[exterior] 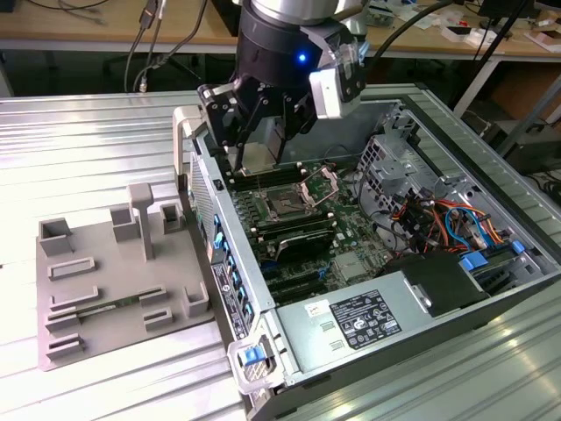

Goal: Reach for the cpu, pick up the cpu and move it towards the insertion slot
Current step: 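Pick up the cpu and move it towards the insertion slot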

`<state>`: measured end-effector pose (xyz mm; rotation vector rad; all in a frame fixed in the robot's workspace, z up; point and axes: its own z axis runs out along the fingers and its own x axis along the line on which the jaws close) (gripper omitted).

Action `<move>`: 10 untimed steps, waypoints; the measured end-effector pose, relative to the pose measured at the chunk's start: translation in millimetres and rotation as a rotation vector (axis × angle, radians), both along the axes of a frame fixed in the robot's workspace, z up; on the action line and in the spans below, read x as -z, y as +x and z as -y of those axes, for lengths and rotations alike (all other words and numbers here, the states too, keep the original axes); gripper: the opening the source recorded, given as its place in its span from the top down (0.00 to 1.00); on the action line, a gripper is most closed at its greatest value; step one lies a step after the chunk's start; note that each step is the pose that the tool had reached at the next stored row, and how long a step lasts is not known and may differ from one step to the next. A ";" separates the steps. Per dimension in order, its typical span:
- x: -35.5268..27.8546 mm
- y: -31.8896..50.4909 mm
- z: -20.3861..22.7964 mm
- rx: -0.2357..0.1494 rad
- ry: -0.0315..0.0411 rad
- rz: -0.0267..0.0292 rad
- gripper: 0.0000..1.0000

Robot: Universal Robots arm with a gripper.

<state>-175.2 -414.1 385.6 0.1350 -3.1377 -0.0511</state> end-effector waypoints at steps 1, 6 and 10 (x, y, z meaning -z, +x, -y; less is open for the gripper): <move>0.1 0.9 0.0 0.000 -0.0001 0.0001 0.45; 0.6 3.9 0.0 0.000 -0.0008 0.0001 0.45; 1.0 7.1 0.0 0.000 -0.0015 0.0001 0.45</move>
